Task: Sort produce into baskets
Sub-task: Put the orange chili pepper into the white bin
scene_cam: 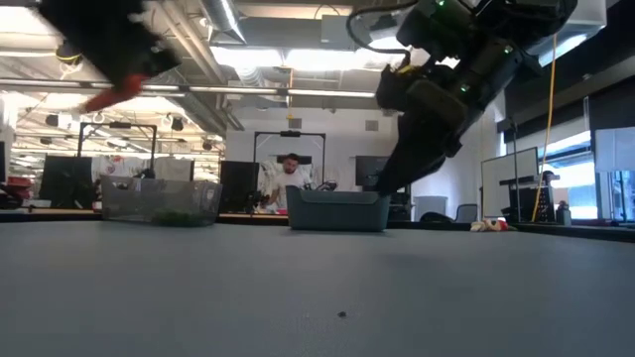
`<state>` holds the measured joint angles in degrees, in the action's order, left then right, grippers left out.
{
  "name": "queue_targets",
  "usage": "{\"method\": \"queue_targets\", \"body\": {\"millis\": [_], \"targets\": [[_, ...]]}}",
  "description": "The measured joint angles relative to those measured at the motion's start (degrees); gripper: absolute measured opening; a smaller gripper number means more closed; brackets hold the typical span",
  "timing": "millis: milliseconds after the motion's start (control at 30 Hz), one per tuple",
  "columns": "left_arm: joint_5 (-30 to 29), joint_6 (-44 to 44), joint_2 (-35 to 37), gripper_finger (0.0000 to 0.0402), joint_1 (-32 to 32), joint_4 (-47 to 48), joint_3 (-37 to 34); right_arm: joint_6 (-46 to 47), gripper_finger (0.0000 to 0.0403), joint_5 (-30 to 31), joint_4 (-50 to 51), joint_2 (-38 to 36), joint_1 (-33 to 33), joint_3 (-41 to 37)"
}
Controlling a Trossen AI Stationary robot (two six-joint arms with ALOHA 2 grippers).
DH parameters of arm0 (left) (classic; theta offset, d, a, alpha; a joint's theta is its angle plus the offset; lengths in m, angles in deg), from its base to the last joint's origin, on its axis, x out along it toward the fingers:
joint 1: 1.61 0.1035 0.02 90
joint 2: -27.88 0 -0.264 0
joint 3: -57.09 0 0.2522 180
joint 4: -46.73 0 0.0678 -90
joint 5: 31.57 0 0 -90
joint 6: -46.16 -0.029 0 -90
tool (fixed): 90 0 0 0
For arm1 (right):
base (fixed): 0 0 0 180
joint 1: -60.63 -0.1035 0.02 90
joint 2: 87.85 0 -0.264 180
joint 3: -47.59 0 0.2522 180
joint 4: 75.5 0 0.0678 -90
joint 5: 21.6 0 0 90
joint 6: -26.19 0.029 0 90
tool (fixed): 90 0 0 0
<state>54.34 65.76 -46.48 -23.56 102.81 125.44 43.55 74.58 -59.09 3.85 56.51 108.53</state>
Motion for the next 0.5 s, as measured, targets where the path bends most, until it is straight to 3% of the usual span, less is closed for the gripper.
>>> {"method": "queue_targets", "body": {"millis": [233, 500], "targets": [[-3.53, -3.89, 2.52, 0.003, 7.97, -13.38, 0.02, -1.34, 0.0159, -1.26, -9.39, -0.04, 0.0, 0.0], [-3.99, -5.22, 2.1, 0.0031, 13.09, -27.18, 0.02, -1.2, 0.0159, -6.88, -33.28, -0.07, -0.04, 0.04]]}}
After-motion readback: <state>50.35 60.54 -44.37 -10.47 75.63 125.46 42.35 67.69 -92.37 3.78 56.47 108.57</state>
